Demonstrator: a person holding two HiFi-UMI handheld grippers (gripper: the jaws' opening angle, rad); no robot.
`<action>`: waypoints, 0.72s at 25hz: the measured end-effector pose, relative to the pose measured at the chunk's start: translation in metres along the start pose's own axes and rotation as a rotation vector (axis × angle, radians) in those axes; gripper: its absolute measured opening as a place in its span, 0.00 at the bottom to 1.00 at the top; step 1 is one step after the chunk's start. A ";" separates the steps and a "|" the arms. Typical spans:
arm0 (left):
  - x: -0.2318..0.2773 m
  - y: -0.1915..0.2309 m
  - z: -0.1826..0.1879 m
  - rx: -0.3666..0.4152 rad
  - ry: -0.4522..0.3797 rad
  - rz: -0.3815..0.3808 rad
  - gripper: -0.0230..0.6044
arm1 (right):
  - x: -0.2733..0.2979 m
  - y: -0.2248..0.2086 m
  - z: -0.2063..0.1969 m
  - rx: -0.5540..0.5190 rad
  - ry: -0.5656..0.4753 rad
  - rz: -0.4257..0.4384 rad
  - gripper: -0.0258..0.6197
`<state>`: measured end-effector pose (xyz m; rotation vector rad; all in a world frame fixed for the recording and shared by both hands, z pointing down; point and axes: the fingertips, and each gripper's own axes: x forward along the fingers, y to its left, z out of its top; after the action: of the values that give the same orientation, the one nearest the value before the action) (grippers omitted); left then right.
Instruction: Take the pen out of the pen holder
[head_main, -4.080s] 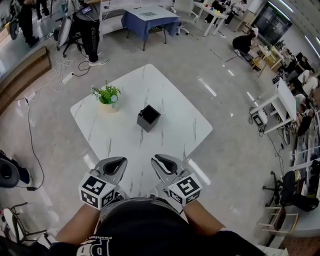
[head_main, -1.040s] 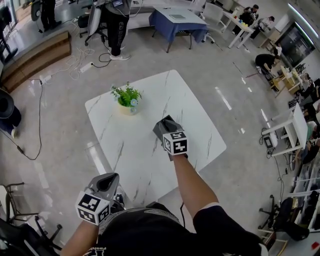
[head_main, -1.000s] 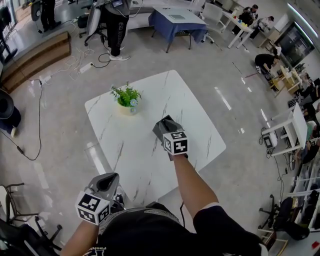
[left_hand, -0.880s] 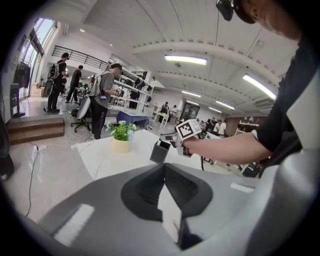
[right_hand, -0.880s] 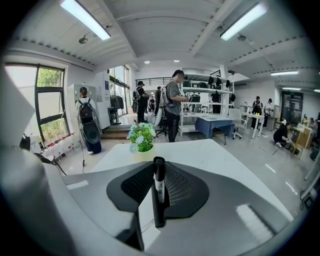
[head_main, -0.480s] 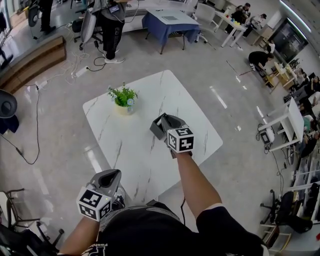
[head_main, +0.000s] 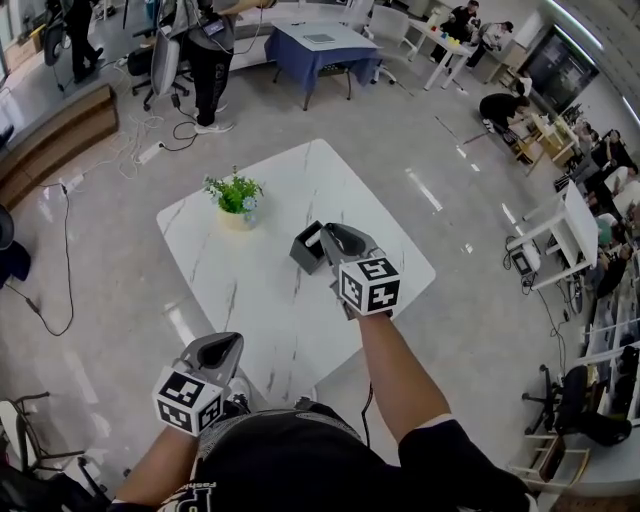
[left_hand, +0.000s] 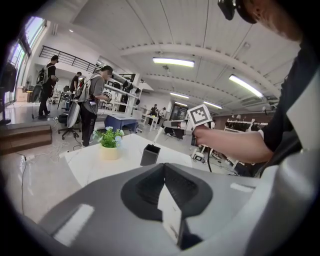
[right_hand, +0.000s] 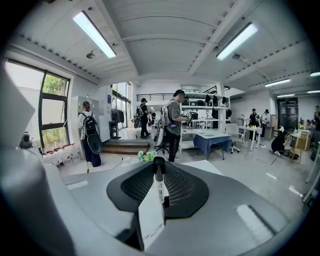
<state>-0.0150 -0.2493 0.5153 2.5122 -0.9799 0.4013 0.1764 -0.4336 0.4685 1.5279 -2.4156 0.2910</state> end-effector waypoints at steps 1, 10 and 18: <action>0.001 0.000 0.001 0.004 -0.002 -0.003 0.13 | -0.006 0.004 0.004 -0.002 -0.011 0.004 0.13; 0.013 -0.006 0.017 0.037 -0.026 -0.038 0.13 | -0.061 0.030 0.024 0.006 -0.085 0.032 0.13; 0.023 -0.019 0.032 0.075 -0.047 -0.072 0.13 | -0.104 0.054 0.011 0.068 -0.095 0.073 0.13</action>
<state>0.0182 -0.2653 0.4917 2.6268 -0.9048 0.3659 0.1689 -0.3257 0.4227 1.5158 -2.5641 0.3261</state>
